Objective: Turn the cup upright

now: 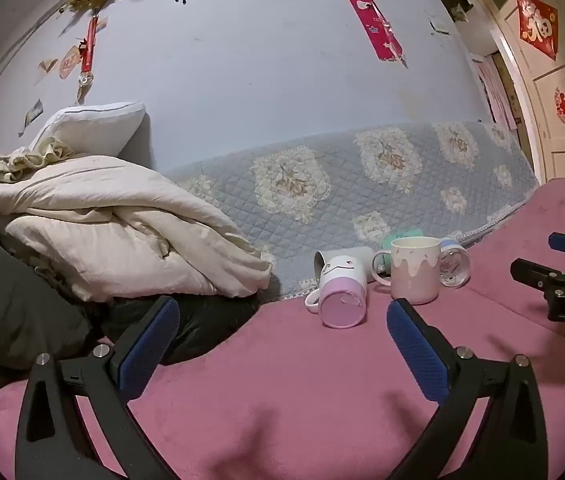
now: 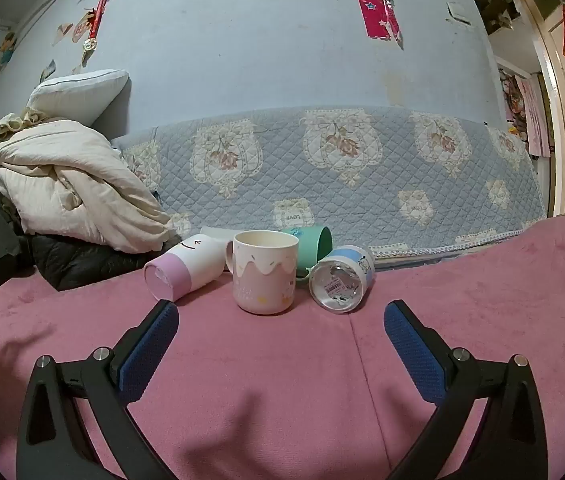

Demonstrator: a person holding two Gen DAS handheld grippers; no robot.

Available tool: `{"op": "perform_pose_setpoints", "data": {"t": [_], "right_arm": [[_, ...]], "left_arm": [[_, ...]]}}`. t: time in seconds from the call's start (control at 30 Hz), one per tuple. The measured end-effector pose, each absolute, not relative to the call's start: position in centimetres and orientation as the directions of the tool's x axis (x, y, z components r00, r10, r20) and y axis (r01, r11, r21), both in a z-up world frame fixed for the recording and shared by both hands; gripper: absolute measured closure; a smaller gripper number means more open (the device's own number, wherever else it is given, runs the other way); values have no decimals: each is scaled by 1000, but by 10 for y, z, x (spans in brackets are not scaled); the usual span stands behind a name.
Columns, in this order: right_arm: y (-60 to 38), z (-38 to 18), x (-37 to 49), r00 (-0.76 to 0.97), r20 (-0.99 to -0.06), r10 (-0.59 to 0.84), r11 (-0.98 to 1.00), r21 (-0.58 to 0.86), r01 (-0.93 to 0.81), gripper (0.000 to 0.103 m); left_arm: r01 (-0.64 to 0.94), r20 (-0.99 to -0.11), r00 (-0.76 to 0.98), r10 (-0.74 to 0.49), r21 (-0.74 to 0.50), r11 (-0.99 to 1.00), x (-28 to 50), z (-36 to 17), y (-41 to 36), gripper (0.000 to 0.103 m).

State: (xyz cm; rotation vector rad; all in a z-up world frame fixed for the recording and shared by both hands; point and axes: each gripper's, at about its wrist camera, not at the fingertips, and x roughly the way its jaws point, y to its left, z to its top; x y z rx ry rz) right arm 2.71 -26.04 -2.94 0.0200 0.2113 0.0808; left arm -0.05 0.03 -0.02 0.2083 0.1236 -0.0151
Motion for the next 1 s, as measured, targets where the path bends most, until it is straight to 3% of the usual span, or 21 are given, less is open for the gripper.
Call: {"op": "perform_pose_setpoints", "data": {"t": [0.13,0.5,1.0], "right_arm": [[-261,-29,27,975,-209,82,997,27,-78,0],[-261,-29,27,974,-213,82,997,26,-78,0],[-260,-28,21,975,-208,82,997,17,-80,0]], "left_arm": [[34,-117,993,-12,189,981,-4,1,2,0],[70,-217,975,-45,108,992,11,-4,15,0],[57,-227,973,-37,79,995,13,-3,24,0]]}}
